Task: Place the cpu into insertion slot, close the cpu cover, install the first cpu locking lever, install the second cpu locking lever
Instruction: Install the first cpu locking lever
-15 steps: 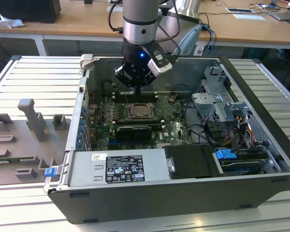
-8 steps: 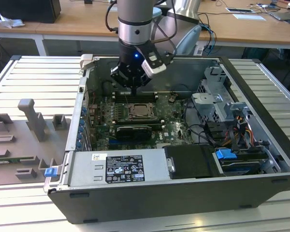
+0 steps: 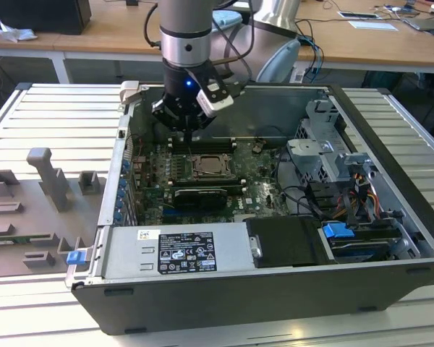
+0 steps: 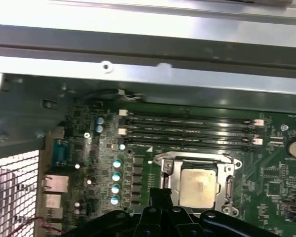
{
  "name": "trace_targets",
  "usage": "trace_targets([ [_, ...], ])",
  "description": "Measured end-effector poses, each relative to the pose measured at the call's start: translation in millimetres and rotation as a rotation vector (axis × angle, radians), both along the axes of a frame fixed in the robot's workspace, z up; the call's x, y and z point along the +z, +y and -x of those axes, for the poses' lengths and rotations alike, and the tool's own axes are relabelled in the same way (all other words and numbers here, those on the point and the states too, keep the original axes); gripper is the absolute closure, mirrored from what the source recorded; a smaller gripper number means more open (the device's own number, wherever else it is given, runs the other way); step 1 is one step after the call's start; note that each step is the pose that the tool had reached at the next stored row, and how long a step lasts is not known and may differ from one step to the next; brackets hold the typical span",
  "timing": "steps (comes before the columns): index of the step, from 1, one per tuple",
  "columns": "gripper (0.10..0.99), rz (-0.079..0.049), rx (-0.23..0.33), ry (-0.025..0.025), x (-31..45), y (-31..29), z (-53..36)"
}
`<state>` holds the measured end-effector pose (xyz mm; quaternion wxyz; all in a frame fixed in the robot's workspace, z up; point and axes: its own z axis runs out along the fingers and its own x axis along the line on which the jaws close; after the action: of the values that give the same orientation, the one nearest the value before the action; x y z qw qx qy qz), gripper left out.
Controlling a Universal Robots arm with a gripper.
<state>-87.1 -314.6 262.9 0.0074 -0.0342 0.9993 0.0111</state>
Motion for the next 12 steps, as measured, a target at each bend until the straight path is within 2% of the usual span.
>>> trace_targets([
  [7, 0.98, 0.0, 0.0, 0.0001, -0.3, 0.0, 13.6],
  [9, 0.98, 0.0, 0.0, 0.0, -1.2, 0.4, 14.7],
  [12, 0.98, 0.0, 0.0, 0.0001, -3.3, 4.3, 15.1],
])
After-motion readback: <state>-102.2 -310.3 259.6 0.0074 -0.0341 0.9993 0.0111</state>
